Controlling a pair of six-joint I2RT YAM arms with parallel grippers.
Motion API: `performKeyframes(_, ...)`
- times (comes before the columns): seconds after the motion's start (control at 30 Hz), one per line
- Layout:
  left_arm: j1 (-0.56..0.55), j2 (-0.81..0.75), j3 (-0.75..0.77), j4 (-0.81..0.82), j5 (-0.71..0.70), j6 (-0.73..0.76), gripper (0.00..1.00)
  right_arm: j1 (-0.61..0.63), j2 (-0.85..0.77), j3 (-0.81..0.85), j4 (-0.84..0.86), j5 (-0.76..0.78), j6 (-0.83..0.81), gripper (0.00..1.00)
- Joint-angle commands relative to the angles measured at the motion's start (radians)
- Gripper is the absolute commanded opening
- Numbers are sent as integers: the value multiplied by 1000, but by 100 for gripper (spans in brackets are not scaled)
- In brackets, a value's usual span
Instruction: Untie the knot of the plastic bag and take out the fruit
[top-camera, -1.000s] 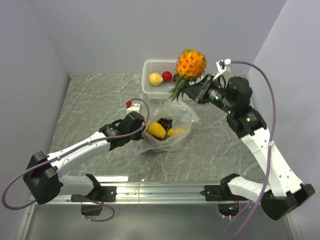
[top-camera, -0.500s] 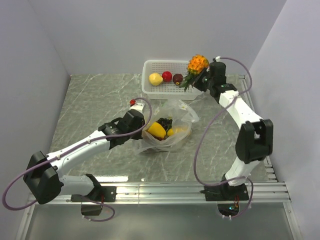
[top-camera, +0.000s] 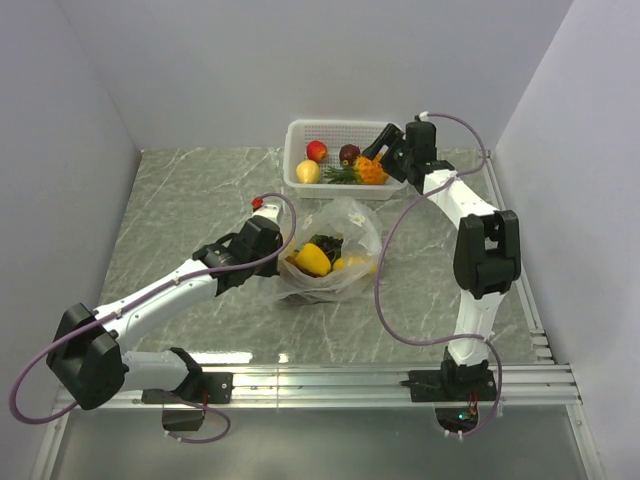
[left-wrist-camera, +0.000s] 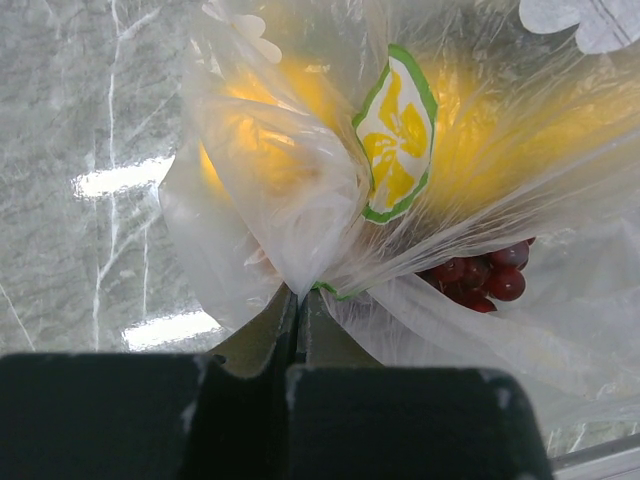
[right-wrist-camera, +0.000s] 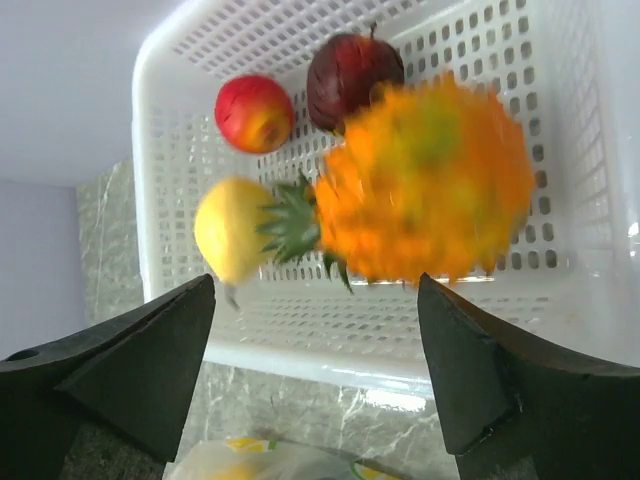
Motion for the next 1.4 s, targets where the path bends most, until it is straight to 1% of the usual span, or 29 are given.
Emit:
performKeyframes(0.0,9,-20,0,22,21,10,1,1,-152,32,-1,26,-72,89)
performKeyframes(0.03,9,-25,0,23,24,8,1,9,-183,20,-8,18,-89,88)
performKeyframes(0.07,11,-25,-2,26,25,8,1,27,-218,-6,-14,15,-139,87)
performKeyframes(0.1,13,-28,-2,23,24,6,1,39,-293,-20,-33,10,-168,86)
performKeyframes(0.13,14,-28,-2,23,22,6,1,56,-333,-32,-47,7,-201,84)
performKeyframes(0.17,16,-29,0,22,21,6,1,93,-413,-57,-73,10,-266,83)
performKeyframes(0.23,22,-31,1,18,22,6,1,147,-490,-81,-107,39,-343,80)
performKeyframes(0.27,23,-32,1,18,22,3,1,215,-554,-100,-151,62,-423,79)
performKeyframes(0.3,25,-34,0,18,24,5,1,251,-583,-108,-176,91,-464,79)
performKeyframes(0.33,26,-38,0,20,28,5,1,288,-613,-115,-198,104,-544,77)
performKeyframes(0.4,29,-43,0,20,33,5,1,386,-675,-144,-251,109,-587,77)
performKeyframes(0.43,31,-45,-2,20,44,5,1,415,-711,-175,-270,101,-600,77)
performKeyframes(0.47,32,-46,-3,18,45,5,1,441,-726,-192,-273,93,-606,77)
performKeyframes(0.5,32,-49,-3,18,50,5,1,493,-742,-213,-274,90,-609,77)
performKeyframes(0.6,32,-54,-5,14,54,5,1,565,-769,-285,-278,84,-618,76)
performKeyframes(0.63,31,-55,-5,12,53,6,1,604,-768,-301,-279,90,-621,75)
performKeyframes(0.7,32,-57,-5,8,51,6,1,627,-736,-333,-293,101,-611,72)
performKeyframes(0.73,32,-60,-5,11,48,6,1,633,-719,-335,-307,102,-591,67)
performKeyframes(0.8,32,-64,-7,8,42,6,1,648,-670,-342,-325,99,-568,60)
performKeyframes(0.83,31,-65,-7,8,41,6,1,649,-656,-350,-324,87,-549,52)
performKeyframes(0.87,31,-66,-8,6,39,6,1,649,-630,-367,-318,83,-541,47)
performKeyframes(0.93,32,-66,-7,3,36,5,1,649,-602,-382,-310,98,-531,40)
performKeyframes(0.97,32,-68,-8,3,38,5,1,649,-576,-400,-301,101,-532,38)
performKeyframes(1.13,32,-75,-8,5,34,6,1,649,-466,-405,-267,147,-532,37)
performKeyframes(1.23,32,-72,-10,2,33,6,1,655,-406,-448,-229,144,-515,37)
performKeyframes(1.3,32,-71,-10,2,33,5,1,673,-392,-483,-186,130,-506,38)
performKeyframes(1.37,32,-71,-11,0,33,2,1,722,-395,-534,-158,135,-492,42)
